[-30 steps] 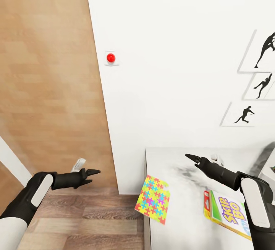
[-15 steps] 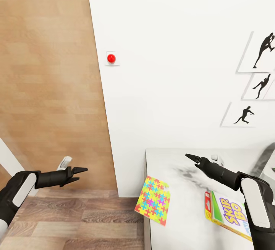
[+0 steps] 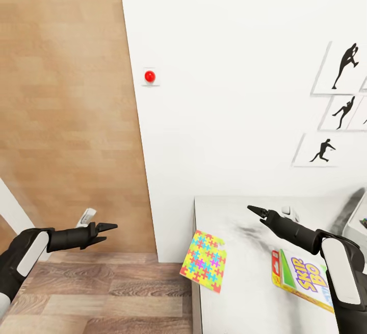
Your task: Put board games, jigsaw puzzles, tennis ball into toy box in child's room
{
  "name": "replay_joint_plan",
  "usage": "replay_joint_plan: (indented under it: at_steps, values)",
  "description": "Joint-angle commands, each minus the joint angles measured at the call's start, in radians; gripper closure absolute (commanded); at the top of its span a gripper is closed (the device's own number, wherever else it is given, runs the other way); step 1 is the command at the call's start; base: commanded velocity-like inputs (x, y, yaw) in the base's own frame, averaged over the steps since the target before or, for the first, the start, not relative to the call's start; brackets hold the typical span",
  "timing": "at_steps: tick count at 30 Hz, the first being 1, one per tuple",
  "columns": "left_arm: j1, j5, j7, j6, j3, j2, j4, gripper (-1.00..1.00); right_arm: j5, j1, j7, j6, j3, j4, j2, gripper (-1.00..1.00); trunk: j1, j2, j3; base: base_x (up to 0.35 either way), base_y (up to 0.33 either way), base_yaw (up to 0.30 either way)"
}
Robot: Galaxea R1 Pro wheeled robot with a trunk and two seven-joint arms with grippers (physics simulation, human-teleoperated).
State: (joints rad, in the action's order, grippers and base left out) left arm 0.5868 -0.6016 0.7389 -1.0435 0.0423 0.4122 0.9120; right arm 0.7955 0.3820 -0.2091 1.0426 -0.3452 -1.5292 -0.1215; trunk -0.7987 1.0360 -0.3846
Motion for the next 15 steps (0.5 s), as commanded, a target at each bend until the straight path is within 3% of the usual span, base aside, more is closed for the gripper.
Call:
replay_joint_plan:
  at_steps: [1,15]
  values:
    - [0.001,0.005,0.006,-0.004,0.000,-0.002,0.000,-1.00,-0.009,0.001,-0.010,0.005,-0.002,0.000,0.000,-1.00,-0.004,0.008,-0.004,-0.007,0.000,0.000]
    - [0.001,0.005,0.007,-0.004,-0.006,-0.007,0.000,-1.00,-0.007,0.001,-0.011,0.005,-0.002,0.000,0.000,-1.00,-0.058,0.106,-0.044,-0.001,0.000,0.000]
